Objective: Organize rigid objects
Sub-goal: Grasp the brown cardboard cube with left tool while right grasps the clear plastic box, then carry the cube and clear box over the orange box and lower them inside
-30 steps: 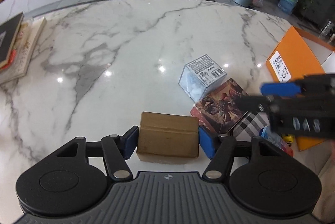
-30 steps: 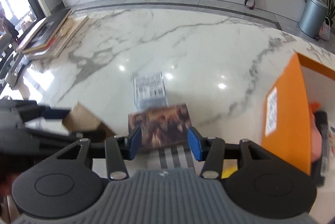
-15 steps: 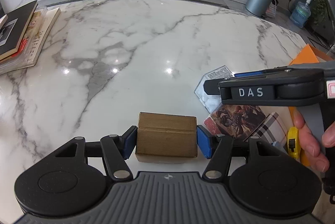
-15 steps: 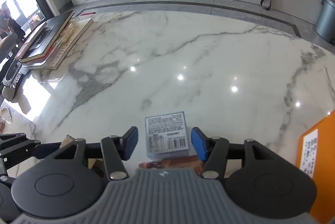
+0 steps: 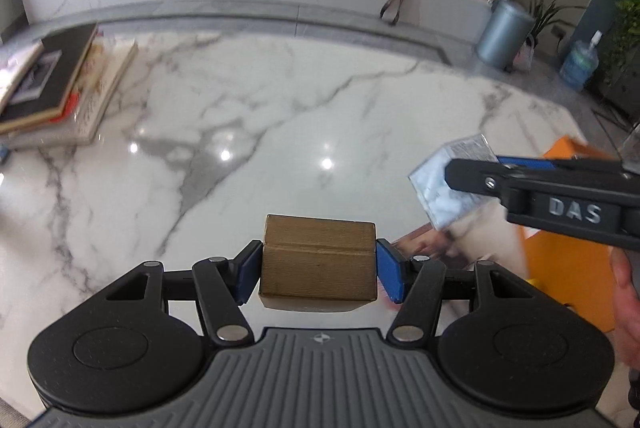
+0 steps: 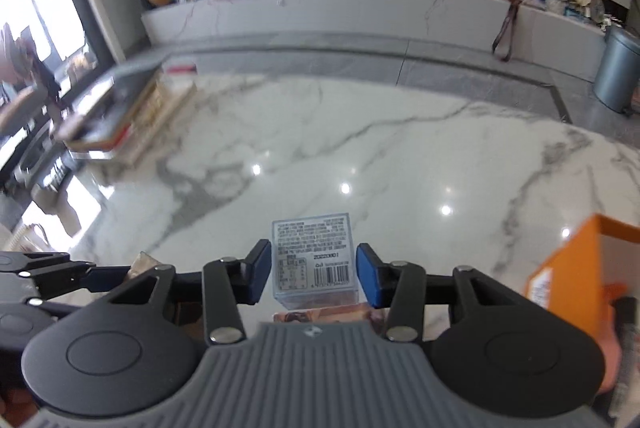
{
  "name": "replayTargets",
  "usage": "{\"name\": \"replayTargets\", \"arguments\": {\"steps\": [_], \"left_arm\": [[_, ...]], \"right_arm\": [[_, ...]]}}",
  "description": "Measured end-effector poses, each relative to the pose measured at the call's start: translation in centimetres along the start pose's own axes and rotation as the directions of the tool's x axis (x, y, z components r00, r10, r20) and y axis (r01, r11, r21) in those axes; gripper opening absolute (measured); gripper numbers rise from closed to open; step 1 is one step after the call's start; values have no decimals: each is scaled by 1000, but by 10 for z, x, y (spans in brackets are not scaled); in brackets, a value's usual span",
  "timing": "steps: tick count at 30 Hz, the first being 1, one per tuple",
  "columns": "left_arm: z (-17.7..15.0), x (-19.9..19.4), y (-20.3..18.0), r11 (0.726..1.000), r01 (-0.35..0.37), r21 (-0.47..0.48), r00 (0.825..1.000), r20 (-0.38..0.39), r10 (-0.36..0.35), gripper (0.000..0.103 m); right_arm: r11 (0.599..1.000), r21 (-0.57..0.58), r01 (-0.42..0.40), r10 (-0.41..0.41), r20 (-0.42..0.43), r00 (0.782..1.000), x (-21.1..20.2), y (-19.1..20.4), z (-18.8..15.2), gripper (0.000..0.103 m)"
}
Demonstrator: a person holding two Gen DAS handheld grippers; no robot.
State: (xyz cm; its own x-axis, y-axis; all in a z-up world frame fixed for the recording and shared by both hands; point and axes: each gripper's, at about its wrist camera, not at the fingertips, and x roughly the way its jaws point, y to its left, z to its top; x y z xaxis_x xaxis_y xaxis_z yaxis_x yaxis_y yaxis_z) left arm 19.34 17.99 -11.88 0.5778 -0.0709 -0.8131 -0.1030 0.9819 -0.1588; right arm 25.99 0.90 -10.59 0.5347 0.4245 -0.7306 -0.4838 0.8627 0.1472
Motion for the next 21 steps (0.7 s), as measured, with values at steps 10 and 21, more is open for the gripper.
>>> {"name": "replayTargets", "arguments": {"steps": [10, 21], "left_arm": [[8, -57, -97, 978, 166, 122, 980, 90, -178, 69], [14, -50, -234, 834, 302, 462, 942, -8, -337, 69]], "right_arm": [[994, 102, 45, -58, 136, 989, -118, -59, -30, 47], [924, 356, 141, -200, 133, 971, -190, -172, -90, 47]]}}
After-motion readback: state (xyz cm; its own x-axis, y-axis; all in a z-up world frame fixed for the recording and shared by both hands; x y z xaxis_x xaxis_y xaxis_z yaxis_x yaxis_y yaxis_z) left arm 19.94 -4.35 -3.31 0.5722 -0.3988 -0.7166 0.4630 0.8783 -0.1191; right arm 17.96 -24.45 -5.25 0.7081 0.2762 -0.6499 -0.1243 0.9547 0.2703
